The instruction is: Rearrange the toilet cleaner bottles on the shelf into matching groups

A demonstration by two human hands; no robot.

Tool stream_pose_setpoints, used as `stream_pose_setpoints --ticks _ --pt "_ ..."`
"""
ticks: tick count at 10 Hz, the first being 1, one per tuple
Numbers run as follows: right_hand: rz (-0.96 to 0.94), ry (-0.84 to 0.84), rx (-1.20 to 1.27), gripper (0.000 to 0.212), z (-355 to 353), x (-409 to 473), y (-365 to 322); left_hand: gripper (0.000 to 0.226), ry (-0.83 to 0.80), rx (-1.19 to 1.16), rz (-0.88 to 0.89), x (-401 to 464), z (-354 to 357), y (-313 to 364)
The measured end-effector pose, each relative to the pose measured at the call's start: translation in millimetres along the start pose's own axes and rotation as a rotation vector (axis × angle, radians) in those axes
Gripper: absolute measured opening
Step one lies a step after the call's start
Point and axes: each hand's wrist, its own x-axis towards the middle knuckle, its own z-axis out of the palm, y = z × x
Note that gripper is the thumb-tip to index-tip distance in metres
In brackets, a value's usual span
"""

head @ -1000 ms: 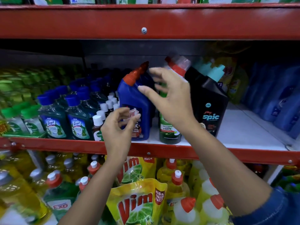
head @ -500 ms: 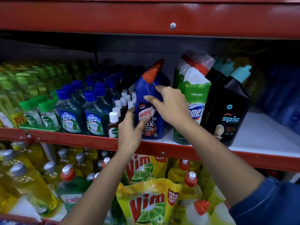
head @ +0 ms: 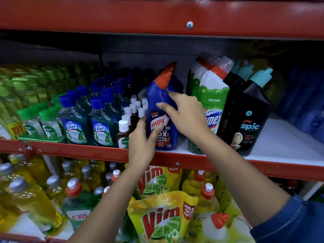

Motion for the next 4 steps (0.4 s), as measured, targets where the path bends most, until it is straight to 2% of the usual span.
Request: stream_pose_setpoints --ticks 1,2,3,4 --pt "-0.016 0.003 -0.007 0.039 2 -5 -1 0.047 -0.013 0.042 0.026 -2 1 2" --pt "-0.023 0.098 0.059 0.051 -1 -19 -2 0.053 0.031 0.060 0.095 -5 2 11" --pt "-0.051 0.310 0.152 0.046 -23 -31 -11 0.059 0.112 0.096 0.217 -7 -3 32" --pt "-0.131 0.558 0.221 0.037 -61 -38 -20 0.059 0.178 0.117 0.433 -4 -8 62"
